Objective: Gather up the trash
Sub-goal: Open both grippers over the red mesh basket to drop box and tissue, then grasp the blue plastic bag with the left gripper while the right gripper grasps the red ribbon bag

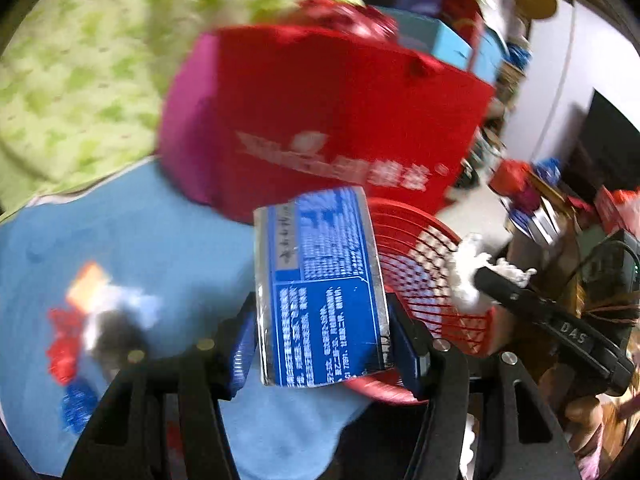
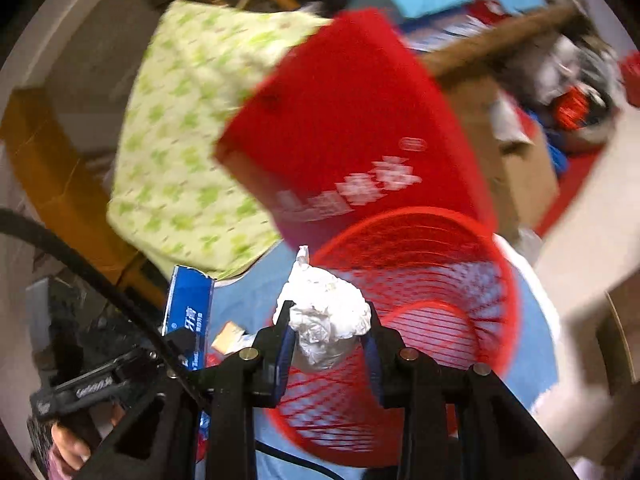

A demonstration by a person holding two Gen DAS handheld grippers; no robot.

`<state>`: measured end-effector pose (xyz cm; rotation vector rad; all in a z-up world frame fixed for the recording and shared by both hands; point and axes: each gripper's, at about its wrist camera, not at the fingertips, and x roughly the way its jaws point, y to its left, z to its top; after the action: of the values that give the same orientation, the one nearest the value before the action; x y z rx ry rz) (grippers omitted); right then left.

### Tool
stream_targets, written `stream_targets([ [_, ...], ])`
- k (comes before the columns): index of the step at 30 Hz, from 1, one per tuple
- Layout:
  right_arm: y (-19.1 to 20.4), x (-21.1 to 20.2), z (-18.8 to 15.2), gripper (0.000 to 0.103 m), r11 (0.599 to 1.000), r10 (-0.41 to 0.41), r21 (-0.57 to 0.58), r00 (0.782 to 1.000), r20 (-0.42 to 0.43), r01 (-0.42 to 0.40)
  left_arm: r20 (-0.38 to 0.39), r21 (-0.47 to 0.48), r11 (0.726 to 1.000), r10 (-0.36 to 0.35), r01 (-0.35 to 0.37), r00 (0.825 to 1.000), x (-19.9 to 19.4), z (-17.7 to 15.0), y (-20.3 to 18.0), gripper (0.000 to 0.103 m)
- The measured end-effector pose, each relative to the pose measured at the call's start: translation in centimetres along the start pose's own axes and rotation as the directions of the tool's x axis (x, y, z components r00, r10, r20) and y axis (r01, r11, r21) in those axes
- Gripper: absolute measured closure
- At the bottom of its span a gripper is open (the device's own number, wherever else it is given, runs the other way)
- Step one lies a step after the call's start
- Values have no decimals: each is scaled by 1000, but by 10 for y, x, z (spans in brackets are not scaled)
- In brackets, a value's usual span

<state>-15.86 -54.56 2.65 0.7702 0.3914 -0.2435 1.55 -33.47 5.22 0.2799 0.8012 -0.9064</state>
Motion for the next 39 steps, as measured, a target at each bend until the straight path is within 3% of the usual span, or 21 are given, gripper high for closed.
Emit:
stream_targets([
  [1, -7, 0, 1, 63, 1000, -4, 19, 1000, -7, 4, -14, 10, 1000, -7, 7, 1000, 8, 1, -6, 39],
  [2, -11, 2, 2, 41, 999, -5, 35, 1000, -12, 6, -25, 18, 1000, -10, 10, 1000, 16, 2, -11, 37],
  [4, -20, -3, 3, 21, 998, 0, 69, 1000, 17, -1, -34, 22, 1000, -21, 22, 999, 24, 2, -20, 37],
  [7, -18, -10, 5, 22, 999, 13, 38, 998, 57, -15, -23, 17, 1000, 3, -2, 1000, 18, 0, -17, 37],
  [10, -4, -18, 4, 22, 999, 45, -13, 995, 86, -44, 13, -16, 1000, 27, -27, 1000, -1, -7, 9, 37],
  [14, 28, -29, -6, 22, 990, 99, -109, 990, 103, -88, 83, -74, 986, 157, -151, 984, -51, -32, 68, 36],
  [17, 65, -32, -17, 22, 967, 175, -203, 980, 91, -154, 113, -147, 954, 277, -260, 954, -93, -62, 116, 32],
  [20, 97, -26, -33, 22, 939, 238, -268, 970, 47, -217, 93, -238, 871, 462, -431, 882, -137, -103, 171, 32],
  [22, 121, -18, -45, 22, 915, 269, -311, 963, -1, -257, 70, -271, 816, 545, -510, 835, -156, -129, 194, 32],
  [23, 136, -10, -56, 22, 899, 285, -335, 958, -44, -282, 53, -288, 792, 575, -539, 816, -164, -144, 204, 32],
  [24, 146, 0, -65, 22, 889, 290, -348, 954, -81, -299, 38, -301, 779, 586, -550, 810, -168, -157, 211, 32],
  [27, 164, 35, -97, 22, 870, 278, -360, 938, -206, -336, 0, -338, 773, 571, -538, 821, -174, -193, 224, 32],
  [31, 172, 100, -141, 25, 874, 217, -333, 897, -385, -354, -69, -373, 797, 486, -475, 871, -151, -229, 231, 32],
  [34, 173, 141, -165, 37, 869, 148, -358, 870, -471, -341, -100, -377, 813, 441, -444, 892, -132, -240, 233, 32],
  [36, 175, 171, -179, 47, 861, 98, -382, 846, -524, -336, -105, -401, 811, 421, -426, 901, -127, -244, 241, 31],
  [39, 180, 205, -197, 47, 844, 67, -404, 818, -572, -352, -104, -439, 797, 413, -414, 905, -126, -241, 257, 32],
])
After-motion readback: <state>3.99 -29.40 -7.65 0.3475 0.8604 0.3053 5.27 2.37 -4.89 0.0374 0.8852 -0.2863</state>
